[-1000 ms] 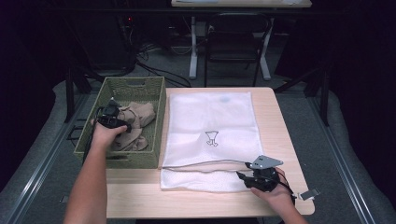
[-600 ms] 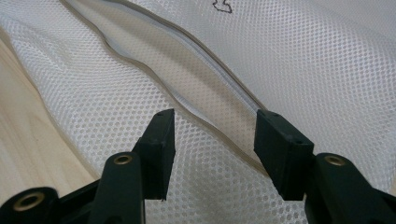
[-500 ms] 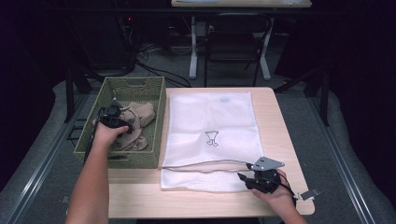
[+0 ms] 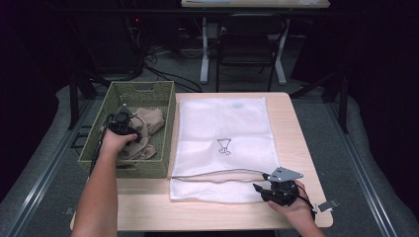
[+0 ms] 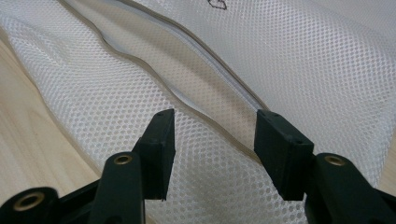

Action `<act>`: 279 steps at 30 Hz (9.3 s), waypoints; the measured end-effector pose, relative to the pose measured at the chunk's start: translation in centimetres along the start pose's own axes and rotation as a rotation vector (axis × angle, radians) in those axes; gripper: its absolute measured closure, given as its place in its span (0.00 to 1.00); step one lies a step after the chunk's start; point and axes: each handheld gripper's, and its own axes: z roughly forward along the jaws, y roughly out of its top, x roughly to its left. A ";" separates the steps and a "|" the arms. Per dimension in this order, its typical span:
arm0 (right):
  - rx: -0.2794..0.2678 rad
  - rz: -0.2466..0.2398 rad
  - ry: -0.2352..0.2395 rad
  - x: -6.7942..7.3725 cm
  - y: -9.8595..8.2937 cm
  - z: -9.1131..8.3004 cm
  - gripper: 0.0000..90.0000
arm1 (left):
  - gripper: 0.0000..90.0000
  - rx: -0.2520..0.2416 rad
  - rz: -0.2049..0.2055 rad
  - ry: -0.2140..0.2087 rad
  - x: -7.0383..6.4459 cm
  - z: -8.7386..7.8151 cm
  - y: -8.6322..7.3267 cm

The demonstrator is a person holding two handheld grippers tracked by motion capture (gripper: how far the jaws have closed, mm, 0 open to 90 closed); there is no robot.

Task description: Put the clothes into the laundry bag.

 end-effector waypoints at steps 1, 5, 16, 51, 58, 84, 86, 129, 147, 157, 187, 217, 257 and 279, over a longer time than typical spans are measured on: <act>0.000 0.000 0.000 0.0 0.0 0.0 0.54 | 0.37 0.000 0.000 0.000 0.0 0.0 0.0; -0.004 -0.001 -0.002 0.0 -0.1 -0.1 0.54 | 0.39 0.007 -0.006 0.010 -0.1 0.1 0.1; -0.003 0.000 -0.004 0.0 -0.1 -0.2 0.54 | 0.47 -0.001 -0.033 0.020 -0.2 0.2 0.1; -0.002 0.001 -0.004 0.0 -0.2 -0.3 0.54 | 0.76 -0.015 -0.036 0.007 -0.2 -2.3 0.5; -0.002 -0.002 0.000 0.0 -0.1 -0.2 0.54 | 0.76 -0.033 -0.033 -0.003 -0.3 -3.5 0.6; -0.004 0.000 0.001 0.0 -0.1 -0.2 0.54 | 0.77 -0.088 -0.028 -0.013 0.1 -8.4 0.9; -0.004 -0.002 0.002 0.0 -0.1 -0.2 0.54 | 0.77 -0.086 -0.029 -0.016 0.2 -8.8 0.9; -0.003 -0.018 0.008 0.1 0.2 0.1 0.54 | 0.76 -0.094 0.137 -0.065 -1.8 -17.5 -2.3; -0.003 -0.017 0.007 0.2 0.2 0.1 0.54 | 0.77 -0.065 0.286 -0.104 -4.7 -18.1 -4.2; -0.003 -0.018 0.008 0.2 0.2 0.0 0.54 | 0.76 -0.070 0.362 -0.139 -6.2 -18.3 -5.6; -0.001 -0.081 0.001 0.6 1.9 0.1 0.56 | 0.77 -0.201 0.493 -0.266 -10.2 -18.1 -9.2; 0.096 -0.283 0.025 1.2 6.1 6.3 0.54 | 0.77 -0.241 0.542 -0.342 -11.8 -16.8 -11.1; 0.045 -0.172 0.178 -1.2 10.8 6.3 0.97 | 0.77 -0.324 0.573 -0.430 -13.8 -14.7 -12.8; -0.009 -0.173 0.168 -1.6 14.1 5.5 0.97 | 0.77 -0.345 0.571 -0.439 -14.5 -14.9 -13.7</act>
